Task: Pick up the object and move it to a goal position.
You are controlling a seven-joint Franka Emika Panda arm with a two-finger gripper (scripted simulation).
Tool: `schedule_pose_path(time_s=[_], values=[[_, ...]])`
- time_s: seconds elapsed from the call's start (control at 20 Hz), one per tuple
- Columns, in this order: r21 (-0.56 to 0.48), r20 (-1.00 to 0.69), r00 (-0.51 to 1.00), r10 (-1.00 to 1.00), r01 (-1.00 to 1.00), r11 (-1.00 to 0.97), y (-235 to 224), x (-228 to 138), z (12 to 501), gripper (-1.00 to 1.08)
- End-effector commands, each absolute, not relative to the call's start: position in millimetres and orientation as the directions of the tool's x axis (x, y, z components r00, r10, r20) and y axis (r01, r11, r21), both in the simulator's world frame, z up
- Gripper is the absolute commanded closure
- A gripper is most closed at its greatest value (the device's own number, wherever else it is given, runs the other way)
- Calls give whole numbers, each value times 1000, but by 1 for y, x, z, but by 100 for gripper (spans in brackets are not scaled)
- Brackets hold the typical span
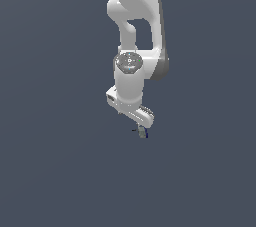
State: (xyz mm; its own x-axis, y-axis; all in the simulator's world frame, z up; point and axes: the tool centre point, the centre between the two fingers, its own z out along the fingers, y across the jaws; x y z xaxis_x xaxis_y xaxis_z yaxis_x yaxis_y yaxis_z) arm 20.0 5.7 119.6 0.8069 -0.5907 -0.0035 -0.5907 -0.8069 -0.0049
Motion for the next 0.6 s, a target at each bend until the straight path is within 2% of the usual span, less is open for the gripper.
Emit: schedule_pose_path(time_s=[0.0, 0.55], values=[[-5, -5, 767, -642, -642, -767, 10, 22, 115, -92], [-3, -7, 560, -829, -829, -560, 27, 30, 96, -92]])
